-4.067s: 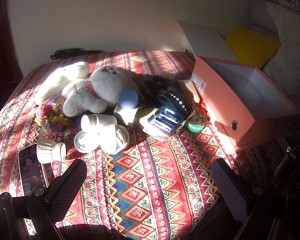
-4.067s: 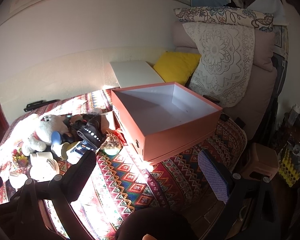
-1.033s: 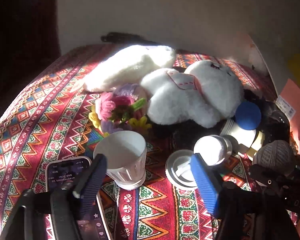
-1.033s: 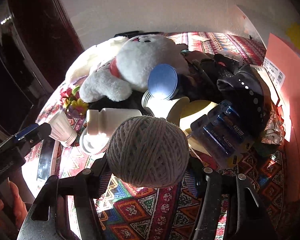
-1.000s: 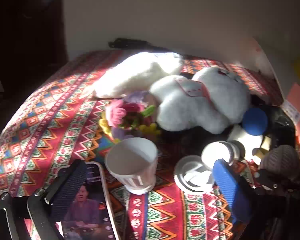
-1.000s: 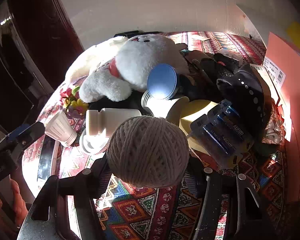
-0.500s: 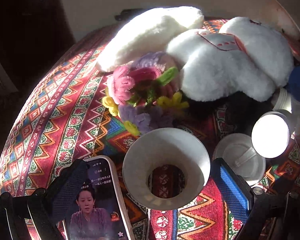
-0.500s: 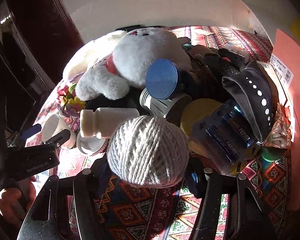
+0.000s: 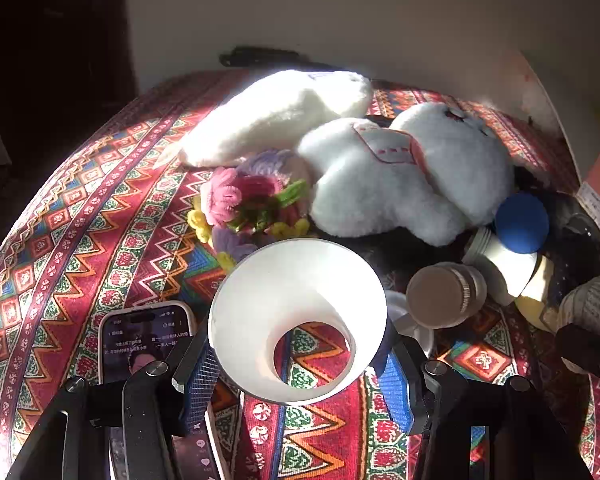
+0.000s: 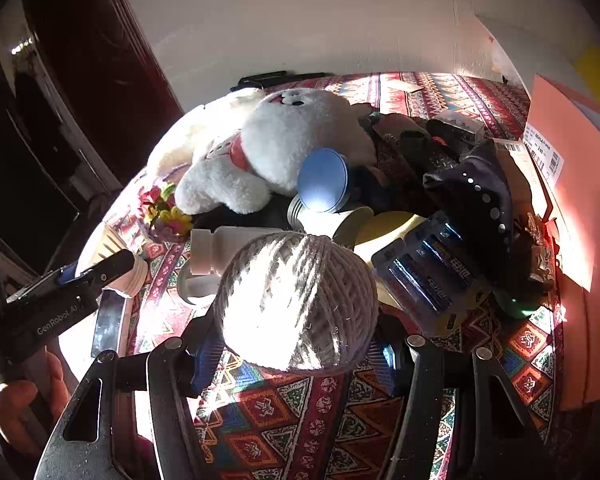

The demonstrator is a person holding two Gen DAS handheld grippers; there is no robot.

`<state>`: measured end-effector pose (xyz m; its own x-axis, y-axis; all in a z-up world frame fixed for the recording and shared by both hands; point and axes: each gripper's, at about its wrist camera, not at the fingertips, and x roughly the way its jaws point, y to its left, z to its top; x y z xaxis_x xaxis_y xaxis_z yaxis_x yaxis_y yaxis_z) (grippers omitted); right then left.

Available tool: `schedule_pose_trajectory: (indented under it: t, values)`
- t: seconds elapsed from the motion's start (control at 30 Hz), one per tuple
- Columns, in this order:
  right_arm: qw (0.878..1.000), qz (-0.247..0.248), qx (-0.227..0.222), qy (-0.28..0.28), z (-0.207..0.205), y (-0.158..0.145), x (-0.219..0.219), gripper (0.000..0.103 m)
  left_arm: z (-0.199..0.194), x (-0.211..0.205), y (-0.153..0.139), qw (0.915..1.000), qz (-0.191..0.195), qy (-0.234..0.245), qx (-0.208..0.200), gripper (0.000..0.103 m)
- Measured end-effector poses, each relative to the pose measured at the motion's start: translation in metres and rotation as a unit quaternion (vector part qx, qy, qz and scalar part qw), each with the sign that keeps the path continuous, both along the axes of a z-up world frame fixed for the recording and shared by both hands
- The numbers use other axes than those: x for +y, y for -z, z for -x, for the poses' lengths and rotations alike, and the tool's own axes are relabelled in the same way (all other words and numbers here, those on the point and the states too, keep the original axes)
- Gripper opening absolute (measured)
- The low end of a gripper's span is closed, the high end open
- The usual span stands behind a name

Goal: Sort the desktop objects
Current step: 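Grasp the ball of twine with the right tool while the left tool grasps the white plastic cup, then carry the twine and cup into the pink box and open both tools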

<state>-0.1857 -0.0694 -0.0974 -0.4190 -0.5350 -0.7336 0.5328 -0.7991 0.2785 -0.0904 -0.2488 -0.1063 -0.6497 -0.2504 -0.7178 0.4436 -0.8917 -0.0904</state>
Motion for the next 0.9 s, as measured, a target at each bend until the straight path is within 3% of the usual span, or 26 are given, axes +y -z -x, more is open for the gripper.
schedule_pose_trajectory:
  t: [0.17, 0.3, 0.47, 0.57, 0.67, 0.8, 0.9]
  values:
    - [0.998, 0.026, 0.027, 0.041, -0.021, -0.036, 0.028, 0.065, -0.003, 0.044, -0.034, 0.9985, 0.001, 0.037, 0.041, 0.058]
    - [0.985, 0.079, 0.083, 0.127, -0.047, -0.085, 0.074, 0.065, -0.002, 0.089, -0.069, 0.9938, 0.004, 0.073, 0.083, 0.059]
    - [0.953, 0.114, 0.177, 0.219, -0.068, -0.142, 0.127, 0.065, 0.001, 0.144, -0.111, 0.9836, 0.007, 0.119, 0.135, 0.059]
    - [0.924, 0.133, 0.222, 0.281, -0.068, -0.171, 0.162, 0.065, 0.01, 0.176, -0.129, 0.9769, 0.003, 0.148, 0.154, 0.059]
    - [0.893, 0.169, 0.234, 0.346, -0.053, -0.194, 0.205, 0.065, 0.026, 0.205, -0.139, 0.9709, -0.008, 0.177, 0.161, 0.059]
    - [0.858, 0.232, 0.215, 0.405, -0.027, -0.202, 0.267, 0.065, 0.047, 0.243, -0.144, 0.9628, -0.007, 0.218, 0.16, 0.059]
    - [0.857, 0.232, 0.18, 0.424, 0.0, -0.184, 0.308, 0.065, 0.065, 0.268, -0.144, 0.957, 0.002, 0.245, 0.155, 0.059]
